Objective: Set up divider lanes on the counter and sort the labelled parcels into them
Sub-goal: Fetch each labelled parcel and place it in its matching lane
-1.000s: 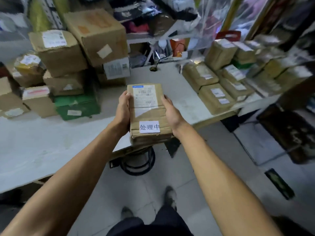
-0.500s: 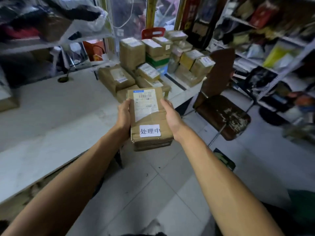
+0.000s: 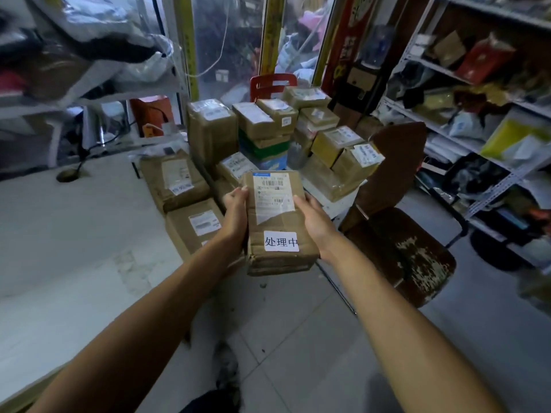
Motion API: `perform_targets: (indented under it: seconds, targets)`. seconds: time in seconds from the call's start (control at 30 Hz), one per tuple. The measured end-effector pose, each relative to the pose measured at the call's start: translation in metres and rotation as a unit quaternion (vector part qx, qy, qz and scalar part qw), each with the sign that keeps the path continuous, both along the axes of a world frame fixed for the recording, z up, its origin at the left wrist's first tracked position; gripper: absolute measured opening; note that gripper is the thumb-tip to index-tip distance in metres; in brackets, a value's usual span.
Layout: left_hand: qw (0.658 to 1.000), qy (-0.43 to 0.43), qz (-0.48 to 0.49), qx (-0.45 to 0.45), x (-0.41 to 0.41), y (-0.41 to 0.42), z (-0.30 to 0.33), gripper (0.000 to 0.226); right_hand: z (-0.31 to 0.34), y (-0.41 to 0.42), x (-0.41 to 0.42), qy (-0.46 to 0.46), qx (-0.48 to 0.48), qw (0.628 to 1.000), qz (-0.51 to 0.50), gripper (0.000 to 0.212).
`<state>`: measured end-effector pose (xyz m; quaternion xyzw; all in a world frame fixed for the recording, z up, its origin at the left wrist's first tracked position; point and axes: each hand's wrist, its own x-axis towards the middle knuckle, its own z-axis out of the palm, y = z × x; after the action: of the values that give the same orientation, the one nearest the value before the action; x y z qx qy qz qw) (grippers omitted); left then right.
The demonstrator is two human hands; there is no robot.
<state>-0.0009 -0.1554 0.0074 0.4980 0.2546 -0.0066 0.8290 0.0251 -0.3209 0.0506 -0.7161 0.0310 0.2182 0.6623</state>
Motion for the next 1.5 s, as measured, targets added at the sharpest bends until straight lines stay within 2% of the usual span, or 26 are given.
perform_targets:
  seconds: [0.07, 0.17, 0.23, 0.33, 0.4, 0.53, 0.63, 0.73, 0.87, 1.07, 1.13, 1.23, 1.4, 1.5]
  targets:
    - [1.0, -0.009, 0.021, 0.006, 0.031, -0.003, 0.003, 0.085, 0.001, 0.001, 0.036, -0.002, -0.008, 1.0, 0.004, 0.043]
    - [0.998, -0.023, 0.047, 0.045, 0.062, -0.006, 0.02, 0.051, 0.0, 0.009, 0.085, -0.016, -0.028, 0.999, 0.023, 0.04]
    - [0.997, -0.018, 0.057, 0.056, 0.081, -0.002, 0.02, 0.045, -0.003, 0.017, 0.113, -0.015, -0.035, 0.998, 0.04, 0.043]
    - [0.992, -0.02, 0.09, 0.084, 0.103, 0.009, 0.021, 0.033, -0.005, 0.035, 0.15, -0.009, -0.041, 0.996, 0.076, 0.028]
    - [0.99, -0.023, 0.108, 0.088, 0.117, 0.019, 0.019, 0.04, -0.008, 0.048, 0.174, -0.022, -0.043, 0.994, 0.099, 0.027]
    - [0.979, -0.002, 0.184, 0.085, 0.141, 0.038, 0.007, 0.049, -0.016, 0.073, 0.214, -0.047, -0.048, 0.985, 0.16, 0.047]
    - [0.969, 0.046, 0.215, 0.112, 0.159, 0.057, -0.029, 0.08, -0.023, 0.086, 0.232, -0.04, -0.069, 0.974, 0.212, 0.053]
    - [0.964, 0.08, 0.224, 0.116, 0.156, 0.052, -0.01, 0.06, -0.028, 0.096, 0.241, -0.026, -0.071, 0.965, 0.252, 0.054]
    - [0.964, 0.073, 0.235, 0.102, 0.156, 0.047, -0.007, 0.056, -0.038, 0.1, 0.248, -0.025, -0.086, 0.952, 0.294, 0.052]
    - [0.947, 0.06, 0.305, 0.081, 0.144, 0.05, -0.02, 0.033, -0.044, 0.09, 0.26, -0.06, -0.059, 0.954, 0.287, 0.052]
    - [0.94, 0.065, 0.312, 0.118, 0.139, 0.052, -0.025, 0.026, -0.042, 0.082, 0.266, -0.038, -0.026, 0.959, 0.278, 0.057]
    - [0.927, 0.071, 0.273, 0.248, 0.142, 0.053, -0.036, 0.016, -0.037, 0.067, 0.271, -0.017, 0.001, 0.961, 0.277, 0.06]
    - [0.872, 0.149, 0.186, 0.427, 0.17, 0.041, -0.039, 0.078, -0.036, 0.031, 0.28, -0.021, 0.008, 0.978, 0.209, 0.052]
    - [0.854, 0.192, 0.123, 0.468, 0.192, 0.029, -0.035, 0.095, -0.042, 0.01, 0.282, -0.001, 0.021, 0.988, 0.154, 0.043]
